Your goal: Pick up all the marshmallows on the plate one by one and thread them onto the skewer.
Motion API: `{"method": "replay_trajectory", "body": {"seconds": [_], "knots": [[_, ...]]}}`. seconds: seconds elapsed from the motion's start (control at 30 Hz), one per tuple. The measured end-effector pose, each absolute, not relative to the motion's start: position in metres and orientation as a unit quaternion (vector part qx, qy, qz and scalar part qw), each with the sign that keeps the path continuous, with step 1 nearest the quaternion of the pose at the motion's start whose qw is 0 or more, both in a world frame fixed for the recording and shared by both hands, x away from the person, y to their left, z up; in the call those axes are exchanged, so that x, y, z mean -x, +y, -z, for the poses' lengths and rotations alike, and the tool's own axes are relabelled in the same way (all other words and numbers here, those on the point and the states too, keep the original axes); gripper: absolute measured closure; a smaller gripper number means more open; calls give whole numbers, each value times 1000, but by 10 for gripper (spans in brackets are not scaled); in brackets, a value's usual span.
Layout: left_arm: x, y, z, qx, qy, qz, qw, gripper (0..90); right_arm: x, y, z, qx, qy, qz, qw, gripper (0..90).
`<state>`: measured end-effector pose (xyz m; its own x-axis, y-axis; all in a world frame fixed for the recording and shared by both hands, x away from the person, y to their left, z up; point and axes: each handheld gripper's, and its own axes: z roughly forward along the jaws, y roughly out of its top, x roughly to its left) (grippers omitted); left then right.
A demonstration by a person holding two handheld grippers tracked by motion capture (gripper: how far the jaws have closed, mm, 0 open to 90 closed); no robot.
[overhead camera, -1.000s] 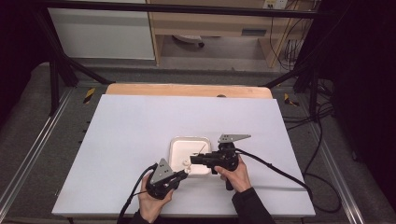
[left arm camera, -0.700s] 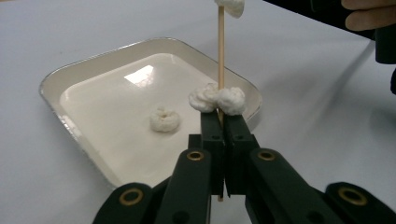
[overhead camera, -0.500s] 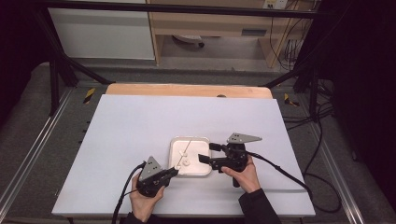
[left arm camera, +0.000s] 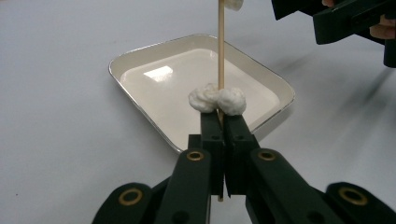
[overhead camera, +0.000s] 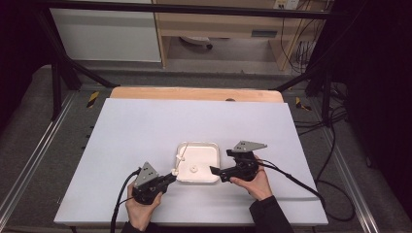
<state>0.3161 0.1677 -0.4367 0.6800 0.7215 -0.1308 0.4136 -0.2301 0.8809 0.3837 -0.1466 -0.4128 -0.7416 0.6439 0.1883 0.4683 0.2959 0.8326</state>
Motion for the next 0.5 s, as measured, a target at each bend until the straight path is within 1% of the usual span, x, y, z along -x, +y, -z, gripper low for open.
{"method": "replay_trajectory", "body": {"seconds": [0.2,0.5], "knots": [[-319,173,439,-769,373,-153,496,885,-388,-136,408,-351,805,-468,98,42],[-320,177,439,-770,375,-153,493,885,-395,-108,412,-346,819,-448,95,55]]}}
